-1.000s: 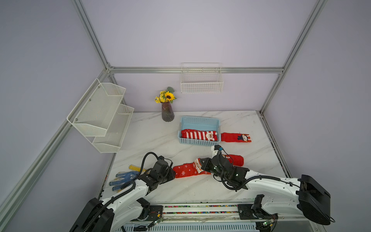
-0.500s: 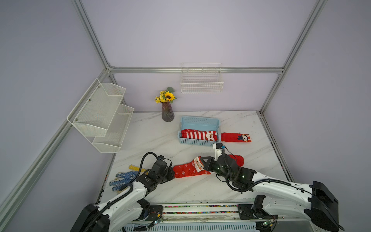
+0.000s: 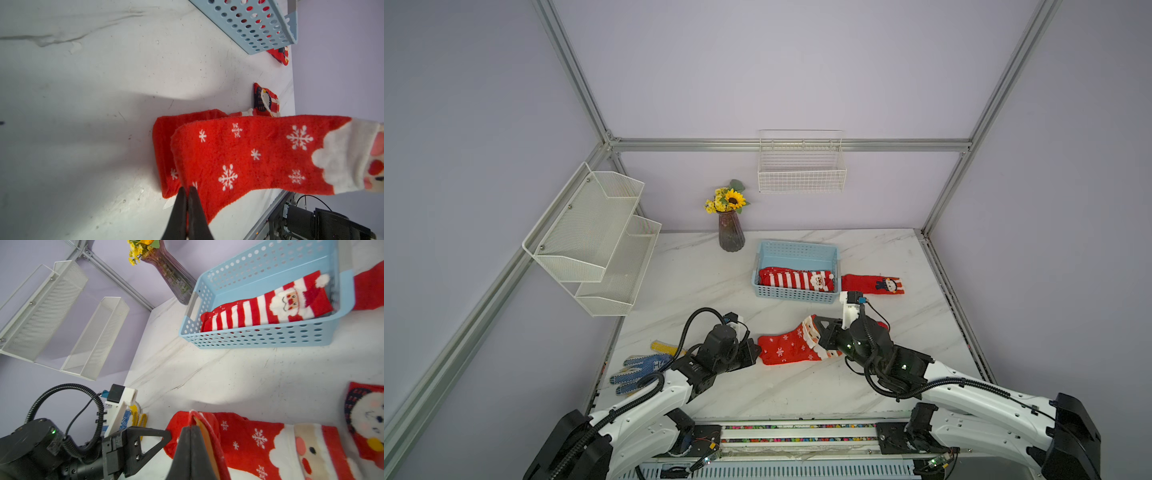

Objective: Place the socks together as a pair
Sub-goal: Place the sock in the sock.

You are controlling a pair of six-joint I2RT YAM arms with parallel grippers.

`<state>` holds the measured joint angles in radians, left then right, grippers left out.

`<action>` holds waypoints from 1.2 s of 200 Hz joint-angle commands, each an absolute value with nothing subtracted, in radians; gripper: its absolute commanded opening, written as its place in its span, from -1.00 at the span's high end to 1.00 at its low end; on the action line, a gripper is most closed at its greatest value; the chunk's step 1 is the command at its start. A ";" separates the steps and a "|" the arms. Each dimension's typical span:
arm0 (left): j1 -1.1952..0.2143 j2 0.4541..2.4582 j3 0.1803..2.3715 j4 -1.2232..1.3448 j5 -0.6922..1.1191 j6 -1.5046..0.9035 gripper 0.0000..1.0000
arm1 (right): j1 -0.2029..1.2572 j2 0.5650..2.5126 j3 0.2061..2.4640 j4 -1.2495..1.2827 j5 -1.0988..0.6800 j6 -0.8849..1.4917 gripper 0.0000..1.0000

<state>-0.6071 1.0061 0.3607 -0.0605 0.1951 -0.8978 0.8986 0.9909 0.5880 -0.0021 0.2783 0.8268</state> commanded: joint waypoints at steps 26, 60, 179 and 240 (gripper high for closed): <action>-0.633 1.047 0.431 -0.024 0.159 -0.862 1.00 | 0.807 1.032 0.530 -0.029 0.249 0.816 1.00; -0.636 1.083 0.434 -0.012 0.170 -0.869 1.00 | 0.782 1.023 0.504 0.003 0.227 0.800 1.00; -0.650 1.052 0.428 -0.024 0.147 -0.893 1.00 | 0.646 1.093 0.407 0.123 0.114 0.790 1.00; -0.663 1.042 0.429 -0.023 0.124 -0.897 1.00 | 0.627 1.045 0.370 0.155 0.110 0.804 1.00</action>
